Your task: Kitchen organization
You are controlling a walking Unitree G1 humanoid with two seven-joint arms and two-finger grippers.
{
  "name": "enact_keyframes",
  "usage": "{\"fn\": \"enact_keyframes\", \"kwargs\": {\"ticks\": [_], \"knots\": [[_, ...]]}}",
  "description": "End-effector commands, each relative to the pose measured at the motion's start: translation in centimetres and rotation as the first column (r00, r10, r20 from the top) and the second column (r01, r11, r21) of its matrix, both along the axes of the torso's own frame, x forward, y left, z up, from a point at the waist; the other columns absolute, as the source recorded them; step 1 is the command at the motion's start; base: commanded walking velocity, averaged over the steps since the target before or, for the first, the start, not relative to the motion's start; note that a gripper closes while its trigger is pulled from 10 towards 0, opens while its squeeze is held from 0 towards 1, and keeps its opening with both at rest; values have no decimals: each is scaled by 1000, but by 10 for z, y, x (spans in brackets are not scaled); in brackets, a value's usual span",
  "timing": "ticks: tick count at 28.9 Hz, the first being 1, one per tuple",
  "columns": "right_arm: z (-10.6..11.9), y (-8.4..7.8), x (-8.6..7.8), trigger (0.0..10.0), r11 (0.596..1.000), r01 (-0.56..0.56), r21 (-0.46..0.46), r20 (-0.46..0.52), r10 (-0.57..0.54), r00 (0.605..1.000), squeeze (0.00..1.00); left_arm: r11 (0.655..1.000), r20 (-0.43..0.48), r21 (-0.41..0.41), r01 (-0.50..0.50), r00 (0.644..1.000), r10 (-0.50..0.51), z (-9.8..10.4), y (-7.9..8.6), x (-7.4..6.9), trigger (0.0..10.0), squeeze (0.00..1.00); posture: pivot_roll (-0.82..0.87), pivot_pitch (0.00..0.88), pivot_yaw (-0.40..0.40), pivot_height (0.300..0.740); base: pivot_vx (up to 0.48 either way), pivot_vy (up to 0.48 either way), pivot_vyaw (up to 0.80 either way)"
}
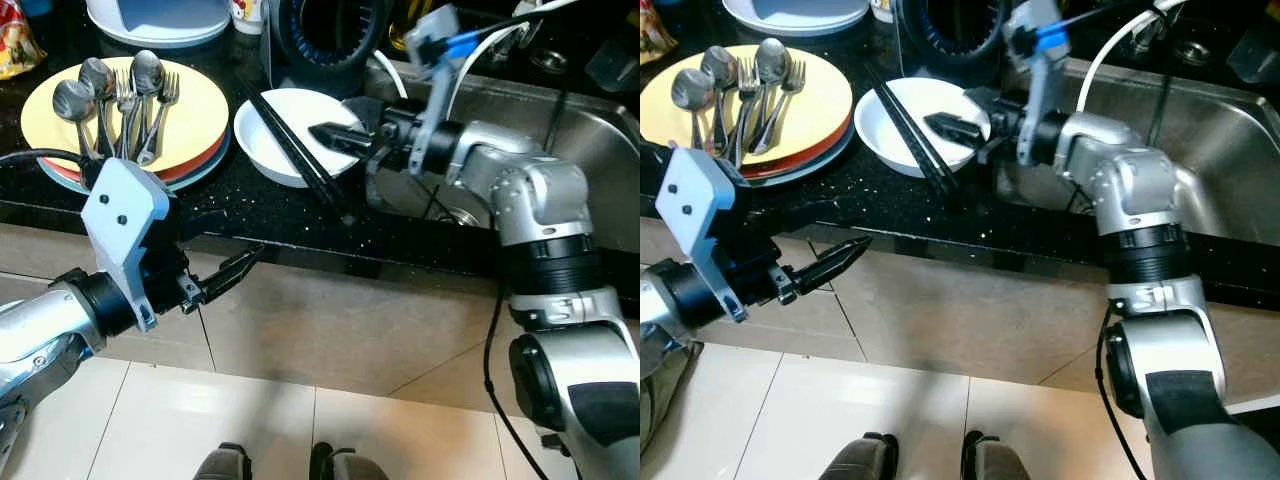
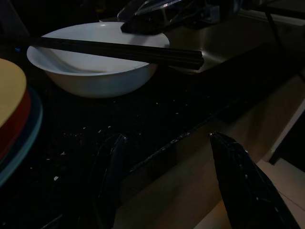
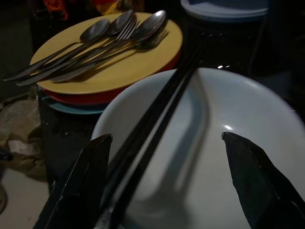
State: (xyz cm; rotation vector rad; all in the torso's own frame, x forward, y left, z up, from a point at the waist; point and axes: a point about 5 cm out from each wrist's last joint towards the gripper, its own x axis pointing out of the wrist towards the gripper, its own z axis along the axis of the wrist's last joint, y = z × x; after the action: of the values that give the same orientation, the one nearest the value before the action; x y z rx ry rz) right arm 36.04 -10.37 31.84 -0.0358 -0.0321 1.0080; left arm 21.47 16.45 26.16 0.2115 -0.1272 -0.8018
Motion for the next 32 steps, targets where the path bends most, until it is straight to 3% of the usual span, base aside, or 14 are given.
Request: {"fn": "enact_keyframes", "kwargs": {"ticks": [1,9,13,32], "knots": [[-2,3,-3,10000,1000,-7,-17,-19,6,1000,0,1000,-9,-9,8,1000,-8,-4,-3,0,10000,0,158,186,-134,740,0,0,0],[-2,15,-5,10000,999,2,-34,-37,-3,999,0,1000,-8,-8,8,1000,-8,-5,-4,1,10000,0,160,176,-136,740,0,0,0],[-5,15,-3,10000,992,60,-112,-10,-61,998,0,1000,-6,-7,12,1000,-12,-5,-4,2,10000,0,160,172,-134,740,0,0,0],[8,8,2,10000,975,183,-122,70,-176,982,0,1000,-1,-8,17,1000,-17,-4,-4,1,10000,0,159,179,-126,740,0,0,0]]}}
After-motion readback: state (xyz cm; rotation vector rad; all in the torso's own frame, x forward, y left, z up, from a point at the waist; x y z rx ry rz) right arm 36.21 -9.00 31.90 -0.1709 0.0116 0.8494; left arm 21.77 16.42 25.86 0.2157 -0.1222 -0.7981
